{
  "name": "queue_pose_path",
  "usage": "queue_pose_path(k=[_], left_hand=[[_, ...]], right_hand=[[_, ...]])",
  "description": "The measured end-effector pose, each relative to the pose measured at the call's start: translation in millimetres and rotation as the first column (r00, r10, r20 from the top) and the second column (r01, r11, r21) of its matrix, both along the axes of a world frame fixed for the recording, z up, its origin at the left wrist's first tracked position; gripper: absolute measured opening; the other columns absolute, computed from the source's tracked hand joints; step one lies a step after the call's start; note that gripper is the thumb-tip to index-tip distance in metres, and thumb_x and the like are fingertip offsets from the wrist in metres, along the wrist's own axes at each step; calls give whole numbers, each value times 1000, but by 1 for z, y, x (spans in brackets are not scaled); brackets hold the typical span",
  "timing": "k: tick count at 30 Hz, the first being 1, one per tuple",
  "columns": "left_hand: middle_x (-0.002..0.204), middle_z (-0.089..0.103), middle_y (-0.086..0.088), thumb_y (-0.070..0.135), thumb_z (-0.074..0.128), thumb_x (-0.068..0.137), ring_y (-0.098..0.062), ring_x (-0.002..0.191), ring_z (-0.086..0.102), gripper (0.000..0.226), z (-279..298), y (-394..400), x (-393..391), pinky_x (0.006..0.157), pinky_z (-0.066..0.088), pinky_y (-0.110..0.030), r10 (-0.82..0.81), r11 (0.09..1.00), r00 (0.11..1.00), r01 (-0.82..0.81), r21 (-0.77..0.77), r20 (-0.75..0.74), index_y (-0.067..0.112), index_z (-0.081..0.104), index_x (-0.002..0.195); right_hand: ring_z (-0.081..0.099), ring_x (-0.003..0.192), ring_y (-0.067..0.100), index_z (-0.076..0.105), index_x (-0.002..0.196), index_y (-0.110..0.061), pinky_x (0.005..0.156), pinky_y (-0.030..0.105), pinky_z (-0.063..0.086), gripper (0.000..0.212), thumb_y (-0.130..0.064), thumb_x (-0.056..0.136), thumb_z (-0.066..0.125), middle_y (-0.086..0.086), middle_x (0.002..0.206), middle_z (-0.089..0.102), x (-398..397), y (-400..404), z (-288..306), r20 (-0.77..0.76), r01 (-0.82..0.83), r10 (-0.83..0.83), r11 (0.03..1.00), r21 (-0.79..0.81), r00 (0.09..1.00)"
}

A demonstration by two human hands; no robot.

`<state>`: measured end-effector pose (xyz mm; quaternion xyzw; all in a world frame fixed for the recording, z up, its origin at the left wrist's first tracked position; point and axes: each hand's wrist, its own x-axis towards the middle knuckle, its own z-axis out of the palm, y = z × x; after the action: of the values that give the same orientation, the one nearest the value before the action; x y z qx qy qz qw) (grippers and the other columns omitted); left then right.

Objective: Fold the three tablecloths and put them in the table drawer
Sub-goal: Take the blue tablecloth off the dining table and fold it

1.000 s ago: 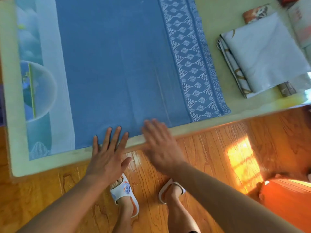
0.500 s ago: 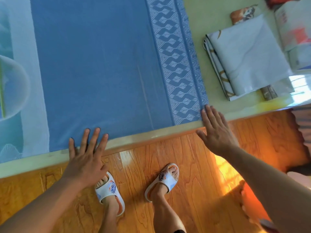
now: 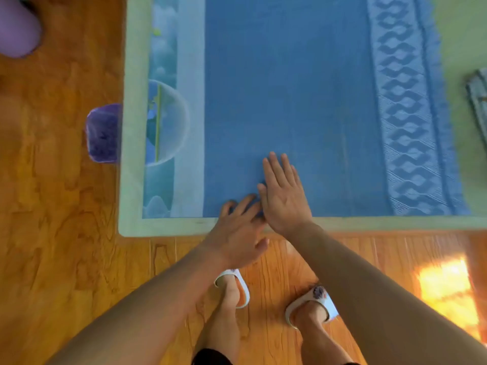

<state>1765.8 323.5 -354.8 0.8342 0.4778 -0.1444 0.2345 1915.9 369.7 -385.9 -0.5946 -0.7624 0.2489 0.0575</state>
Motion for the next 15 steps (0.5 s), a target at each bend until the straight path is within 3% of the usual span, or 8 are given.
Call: queue_pose_path(k=[1, 2, 6, 11, 13, 15], left_hand=[[161, 32, -1, 47, 42, 97, -23, 152, 20, 56, -3, 7, -20, 117, 27, -55, 10, 995, 999, -15, 94, 51, 26, 45, 149], [161, 35, -3, 47, 39, 100, -24, 152, 23, 54, -9, 12, -46, 118, 28, -54, 63, 987, 996, -72, 144, 69, 26, 46, 149], [171, -6, -8, 60, 9, 105, -29, 157, -10, 67, -36, -2, -170, 127, 7, -51, 264, 955, 954, -237, 177, -144, 29, 5, 164], [168, -17, -11, 65, 5, 104, -28, 155, -20, 71, -32, -22, -199, 127, 0, -46, 321, 945, 940, -310, 99, -119, 25, -8, 162], [171, -3, -12, 60, 11, 107, -31, 157, -7, 67, -25, -18, -203, 127, 9, -47, 335, 939, 940, -327, 111, -64, 26, 5, 164], [162, 31, -12, 48, 22, 109, -33, 149, 30, 55, -18, -1, -213, 120, 32, -46, 324, 934, 946, -323, 150, 18, 23, 35, 156]], right_hand=[[4, 155, 32, 24, 157, -4, 125, 49, 11, 59, -35, 107, 26, 11, 167, 16, -10, 4, -8, 55, -8, 8, 1000, 6, 998], [1, 155, 30, 22, 158, -6, 125, 49, 10, 59, -37, 108, 26, 10, 167, 13, -15, 5, -15, 118, -20, 17, 999, 26, 993], [-10, 155, 25, 10, 161, -12, 126, 45, 1, 61, -42, 108, 20, 5, 169, 1, -22, 1, -22, 278, -45, 25, 997, 65, 960], [8, 155, 31, 31, 155, -6, 125, 50, 11, 62, -38, 103, 33, 12, 166, 20, -38, 0, -14, 296, 32, -51, 997, 69, 954], [18, 151, 37, 39, 150, -2, 123, 54, 16, 59, -35, 100, 38, 17, 161, 30, -57, 8, -5, 272, 87, -102, 994, 68, 957], [22, 150, 38, 40, 150, -1, 120, 56, 21, 57, -33, 102, 40, 18, 159, 32, -92, 21, 1, 199, -20, 5, 997, 72, 980]])
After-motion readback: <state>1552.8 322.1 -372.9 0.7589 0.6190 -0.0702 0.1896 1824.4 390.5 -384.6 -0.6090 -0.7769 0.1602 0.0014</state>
